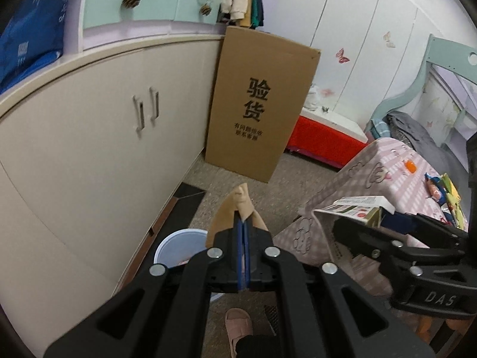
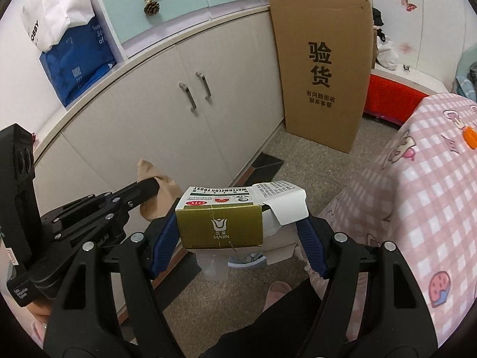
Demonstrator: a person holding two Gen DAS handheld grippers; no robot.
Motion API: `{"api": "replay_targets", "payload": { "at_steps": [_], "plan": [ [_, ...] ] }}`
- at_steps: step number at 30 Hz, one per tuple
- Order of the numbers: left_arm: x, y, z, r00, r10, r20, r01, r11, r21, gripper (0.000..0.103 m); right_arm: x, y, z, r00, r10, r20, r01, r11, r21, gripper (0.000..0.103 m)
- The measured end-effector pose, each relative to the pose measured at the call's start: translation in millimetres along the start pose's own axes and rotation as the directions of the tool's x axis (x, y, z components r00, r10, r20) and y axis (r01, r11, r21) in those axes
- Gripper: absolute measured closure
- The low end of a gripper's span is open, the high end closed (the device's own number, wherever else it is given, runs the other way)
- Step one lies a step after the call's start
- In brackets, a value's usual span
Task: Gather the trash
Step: 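Carry the box and cloth to the wastebasket and open both tools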
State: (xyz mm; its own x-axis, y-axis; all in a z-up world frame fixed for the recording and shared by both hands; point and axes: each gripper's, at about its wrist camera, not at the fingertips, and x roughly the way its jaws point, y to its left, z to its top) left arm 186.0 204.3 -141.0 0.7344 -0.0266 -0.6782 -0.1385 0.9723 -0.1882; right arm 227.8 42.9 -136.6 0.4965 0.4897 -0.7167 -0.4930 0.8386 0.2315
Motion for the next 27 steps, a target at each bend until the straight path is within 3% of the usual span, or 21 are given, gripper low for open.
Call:
{"api": "replay_targets", "payload": {
  "at_steps": [27],
  "plan": [
    [58, 27, -8, 0.993, 0.021, -0.12, -0.028, 0.998, -0.053, 0.102, 52, 3, 0, 0.999, -0.001, -0.052, 0.0, 1.0, -0.011, 0.032]
  ]
}}
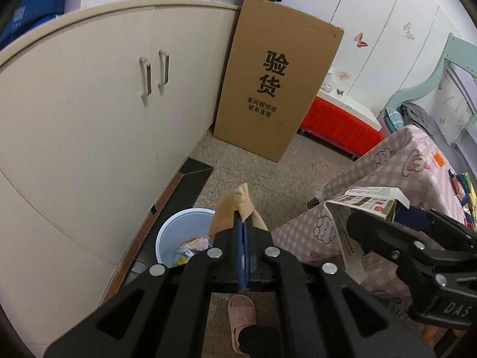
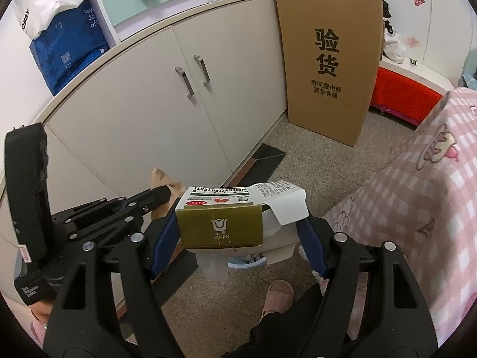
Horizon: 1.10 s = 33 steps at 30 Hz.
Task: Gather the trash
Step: 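Carry the box and cloth to the wastebasket and open both tools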
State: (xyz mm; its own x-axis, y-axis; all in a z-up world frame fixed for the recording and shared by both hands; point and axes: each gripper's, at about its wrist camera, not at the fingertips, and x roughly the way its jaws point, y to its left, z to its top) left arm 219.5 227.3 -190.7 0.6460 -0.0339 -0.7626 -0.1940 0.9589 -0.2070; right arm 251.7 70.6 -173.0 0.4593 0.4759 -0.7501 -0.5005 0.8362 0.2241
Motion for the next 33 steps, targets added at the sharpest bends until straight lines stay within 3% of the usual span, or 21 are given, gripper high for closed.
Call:
{"api": "replay_targets", "payload": {
  "at_steps": [11, 13, 15, 16, 17, 27, 33],
  "plan": [
    [55, 30, 15, 0.997, 0.009, -0.079, -0.015, 0.997, -0.078, 0.1, 46, -5, 12, 0.999, -0.025, -0.02, 0.025, 1.0, 0.013, 0.032],
    [66, 40, 17, 0.995, 0.013, -0.103, -0.025, 0.993, -0.112, 0.087, 55, -4, 12, 0.999, -0.027, -0.027, 0.028, 1.0, 0.013, 0.032],
    [79, 50, 19, 0.992, 0.003, -0.129, -0.022, 0.989, -0.15, 0.039, 63, -4, 12, 0.999, -0.028, -0.041, 0.029, 0.999, 0.021, 0.032],
    [81, 54, 19, 0.991, 0.034, -0.133, -0.057, 0.984, -0.168, 0.035, 67, -3, 12, 0.999, -0.023, -0.048, 0.024, 0.999, 0.026, 0.032],
    [82, 58, 19, 0.99, 0.066, -0.127, -0.089, 0.979, -0.185, 0.035, 69, -3, 12, 0.998, -0.021, -0.05, 0.023, 0.999, 0.027, 0.032],
    [63, 83, 13, 0.991, 0.108, -0.08, -0.123, 0.968, -0.218, 0.03, 85, 6, 17, 0.998, -0.004, -0.06, 0.006, 1.0, 0.031, 0.032],
    [41, 106, 10, 0.988, 0.151, -0.043, -0.157, 0.941, -0.299, 0.026, 86, 16, 28, 0.999, 0.049, -0.018, -0.048, 0.998, 0.035, 0.028]
  ]
}}
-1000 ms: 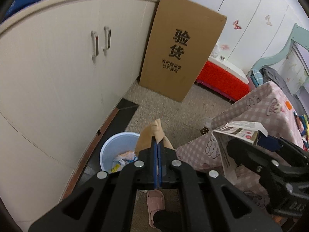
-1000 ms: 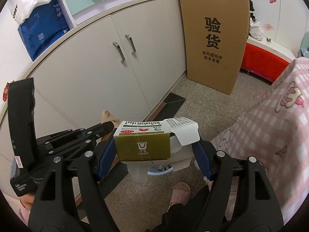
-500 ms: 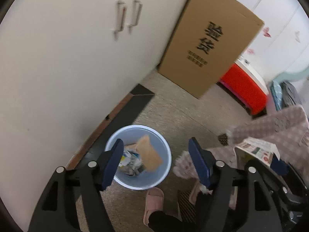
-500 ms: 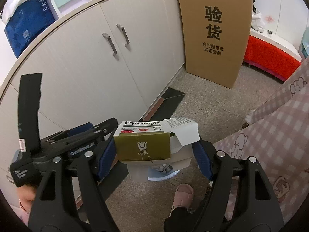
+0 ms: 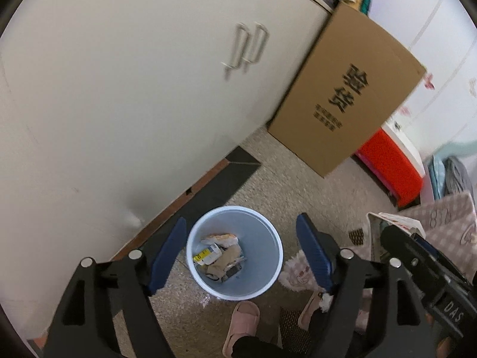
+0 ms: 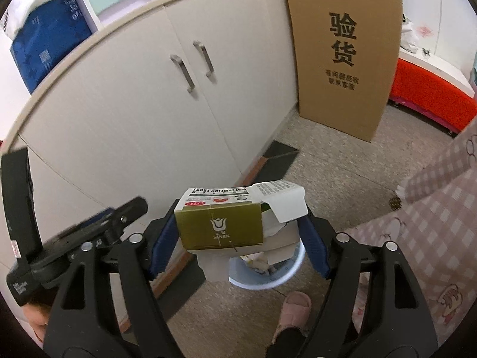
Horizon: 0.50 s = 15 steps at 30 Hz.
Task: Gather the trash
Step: 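Carry the box and cloth to the wastebasket and open both tools, then move both tools back over the table toward the green plush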
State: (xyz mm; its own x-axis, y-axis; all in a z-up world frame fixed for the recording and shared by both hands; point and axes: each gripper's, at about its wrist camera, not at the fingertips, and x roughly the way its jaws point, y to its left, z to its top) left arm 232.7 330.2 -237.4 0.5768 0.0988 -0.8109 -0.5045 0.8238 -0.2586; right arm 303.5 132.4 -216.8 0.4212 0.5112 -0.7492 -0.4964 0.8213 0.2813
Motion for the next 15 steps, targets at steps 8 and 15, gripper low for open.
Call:
{"api": "replay_targets", "payload": {
  "at_steps": [8, 15],
  "plan": [
    [-30, 15, 8, 0.997, 0.038, 0.065, -0.034, 0.997, -0.066, 0.026, -7, 8, 11, 0.999, 0.024, 0.041, -0.025, 1.0, 0.013, 0.013],
    [-79, -19, 7, 0.989, -0.01, 0.15, 0.011, 1.0, -0.005, 0.025, -86, 2, 12, 0.987, -0.053, 0.151, 0.052, 0.999, 0.01, 0.013]
  ]
}}
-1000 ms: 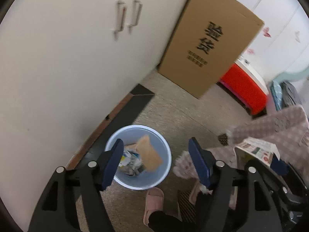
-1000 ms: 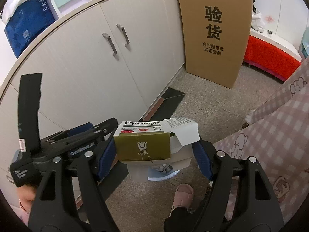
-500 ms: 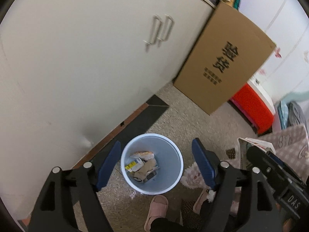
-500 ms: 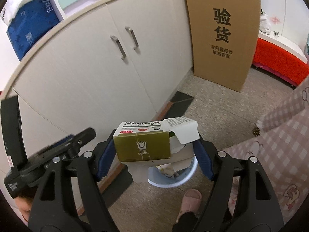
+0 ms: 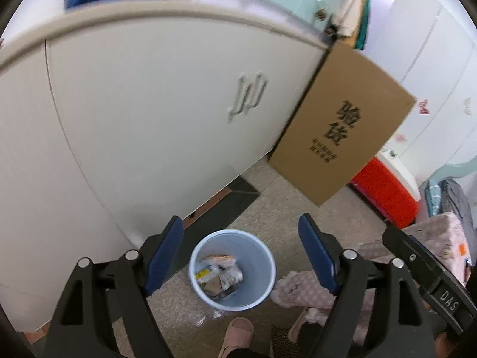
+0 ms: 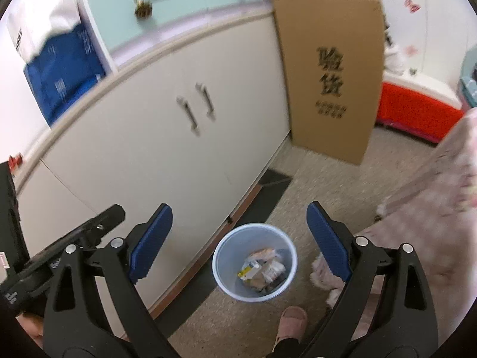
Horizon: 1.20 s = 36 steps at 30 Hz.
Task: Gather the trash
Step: 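Move both tools back over the table toward the green plush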
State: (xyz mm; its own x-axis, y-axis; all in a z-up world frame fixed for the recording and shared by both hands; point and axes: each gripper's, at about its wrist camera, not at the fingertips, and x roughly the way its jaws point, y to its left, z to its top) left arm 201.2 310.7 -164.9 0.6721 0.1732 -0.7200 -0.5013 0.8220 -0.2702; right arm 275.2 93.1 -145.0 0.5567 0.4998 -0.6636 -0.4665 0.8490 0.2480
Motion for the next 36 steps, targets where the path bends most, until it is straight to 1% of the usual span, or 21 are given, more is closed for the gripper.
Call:
{"api": "replay_targets", "payload": {
  "at_steps": [4, 8, 13, 15, 16, 17, 18, 20, 22, 23, 24, 25, 26, 27, 28, 29, 30, 32, 33, 35, 36],
  "plan": [
    [-34, -38, 0, 0.998, -0.055, 0.038, 0.052, 0.996, 0.067, 0.025, -57, -17, 6, 0.997, -0.019, 0.077, 0.018, 1.0, 0.007, 0.013],
    [-65, -83, -7, 0.992, -0.108, 0.065, 0.098, 0.985, 0.145, 0.025, -118, -52, 7, 0.988, -0.053, 0.144, 0.046, 0.998, 0.049, 0.013],
    [-101, -163, -28, 0.979, -0.196, 0.065, 0.17, 0.944, 0.284, 0.024, -192, -114, -3, 0.964, -0.165, 0.209, 0.143, 0.983, 0.115, 0.013],
    [-114, -203, -41, 0.968, -0.247, 0.046, 0.215, 0.909, 0.358, 0.024, -217, -141, -9, 0.952, -0.212, 0.222, 0.182, 0.972, 0.147, 0.013],
    [-120, -225, -48, 0.962, -0.273, 0.03, 0.24, 0.887, 0.394, 0.024, -234, -160, -15, 0.939, -0.252, 0.232, 0.216, 0.962, 0.169, 0.013],
    [-124, -238, -55, 0.957, -0.289, 0.017, 0.255, 0.872, 0.417, 0.024, -245, -173, -19, 0.931, -0.279, 0.234, 0.24, 0.954, 0.182, 0.013],
    [-128, -259, -63, 0.951, -0.309, -0.001, 0.277, 0.85, 0.449, 0.024, -258, -189, -24, 0.924, -0.303, 0.233, 0.259, 0.945, 0.201, 0.013],
    [-134, -301, -79, 0.94, -0.339, -0.033, 0.309, 0.807, 0.504, 0.024, -274, -214, -34, 0.911, -0.342, 0.231, 0.288, 0.928, 0.237, 0.013],
    [-136, -332, -93, 0.933, -0.355, -0.065, 0.331, 0.772, 0.543, 0.024, -293, -245, -46, 0.893, -0.391, 0.223, 0.327, 0.904, 0.276, 0.013],
    [-138, -353, -103, 0.925, -0.37, -0.087, 0.351, 0.744, 0.569, 0.024, -302, -258, -52, 0.885, -0.41, 0.22, 0.34, 0.893, 0.297, 0.013],
    [-138, -363, -110, 0.919, -0.38, -0.103, 0.365, 0.726, 0.583, 0.024, -309, -269, -58, 0.879, -0.427, 0.215, 0.352, 0.882, 0.313, 0.013],
    [-138, -382, -120, 0.912, -0.39, -0.131, 0.384, 0.695, 0.607, 0.024, -317, -284, -64, 0.871, -0.446, 0.205, 0.365, 0.868, 0.336, 0.013],
    [-137, -392, -127, 0.909, -0.392, -0.143, 0.391, 0.678, 0.623, 0.024, -323, -299, -71, 0.865, -0.462, 0.197, 0.373, 0.854, 0.363, 0.013],
    [-135, -411, -139, 0.906, -0.392, -0.16, 0.395, 0.648, 0.651, 0.024, -328, -309, -77, 0.861, -0.471, 0.19, 0.378, 0.844, 0.381, 0.013],
    [-132, -423, -146, 0.908, -0.383, -0.168, 0.39, 0.63, 0.671, 0.024, -332, -321, -82, 0.859, -0.481, 0.176, 0.383, 0.832, 0.401, 0.013],
    [-129, -442, -157, 0.918, -0.36, -0.17, 0.369, 0.611, 0.7, 0.024, -334, -330, -87, 0.856, -0.489, 0.168, 0.389, 0.822, 0.416, 0.013],
    [-128, -451, -164, 0.92, -0.354, -0.17, 0.362, 0.597, 0.716, 0.024, -336, -341, -92, 0.85, -0.502, 0.157, 0.397, 0.808, 0.435, 0.013],
    [-126, -471, -178, 0.918, -0.355, -0.177, 0.359, 0.556, 0.75, 0.024, -338, -355, -101, 0.85, -0.507, 0.143, 0.399, 0.797, 0.453, 0.013],
    [-123, -485, -188, 0.919, -0.348, -0.183, 0.354, 0.528, 0.772, 0.024, -338, -363, -105, 0.847, -0.514, 0.136, 0.402, 0.787, 0.468, 0.013],
    [-121, -498, -196, 0.918, -0.348, -0.188, 0.351, 0.496, 0.794, 0.024, -336, -371, -110, 0.85, -0.511, 0.126, 0.397, 0.779, 0.485, 0.013],
    [-119, -508, -204, 0.919, -0.346, -0.188, 0.343, 0.466, 0.816, 0.024, -335, -376, -113, 0.852, -0.509, 0.123, 0.391, 0.775, 0.496, 0.013]
  ]
}}
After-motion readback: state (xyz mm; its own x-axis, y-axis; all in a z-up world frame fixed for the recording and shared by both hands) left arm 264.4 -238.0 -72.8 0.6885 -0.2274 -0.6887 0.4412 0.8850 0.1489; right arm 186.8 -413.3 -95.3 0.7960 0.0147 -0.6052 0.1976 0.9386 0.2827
